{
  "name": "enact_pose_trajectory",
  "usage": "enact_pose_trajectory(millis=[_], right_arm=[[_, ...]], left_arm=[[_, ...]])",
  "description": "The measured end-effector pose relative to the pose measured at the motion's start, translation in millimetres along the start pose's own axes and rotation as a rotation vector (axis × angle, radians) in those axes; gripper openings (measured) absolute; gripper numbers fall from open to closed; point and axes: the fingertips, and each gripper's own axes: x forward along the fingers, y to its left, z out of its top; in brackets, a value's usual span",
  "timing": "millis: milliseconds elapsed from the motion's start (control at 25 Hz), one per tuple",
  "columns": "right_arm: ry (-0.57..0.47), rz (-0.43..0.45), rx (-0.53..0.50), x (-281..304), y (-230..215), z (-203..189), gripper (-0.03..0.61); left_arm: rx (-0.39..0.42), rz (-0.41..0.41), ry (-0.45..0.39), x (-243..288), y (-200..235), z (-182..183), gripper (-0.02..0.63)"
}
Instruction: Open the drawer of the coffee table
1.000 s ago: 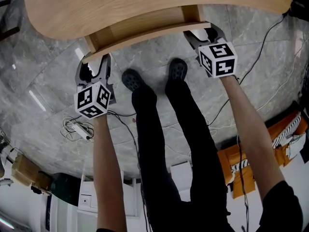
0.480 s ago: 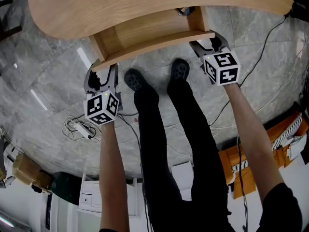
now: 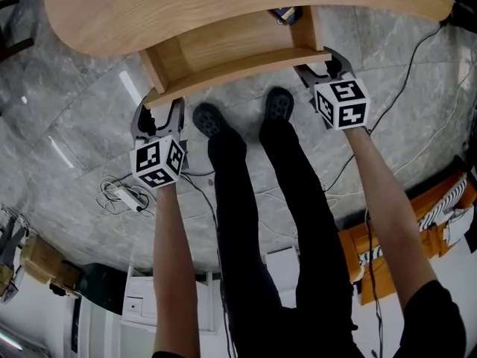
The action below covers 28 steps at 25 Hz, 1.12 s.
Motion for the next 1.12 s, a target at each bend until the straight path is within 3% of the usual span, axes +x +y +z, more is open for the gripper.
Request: enact_pose_trajectory(millis=[440,640,920,1120], right_arm=[[0.003,-0.003,-0.009,3.1,1.4,-0.6,0.265],[0.035,-0.019,0.003,-11.6,0.0,-7.5,0.265],[0.078,-0.027,-0.005,-60.4,12.8,-5.7,0.265],[0.070,0.018,0.019,-107.4,48.5,26.7,0.265]], left_arm=[[-0.041,0.009,-0.010,3.3,0.9,-2.3,0.354],[-0.040,0.037,0.041,-6.6,8.9,-11.3,0.365],[-0.012,0.020,0.059,-48.1,-8.2,3.3,0.365],[0.009,-0.009,0.065,-92.0,-40.3,34.8,0.365]])
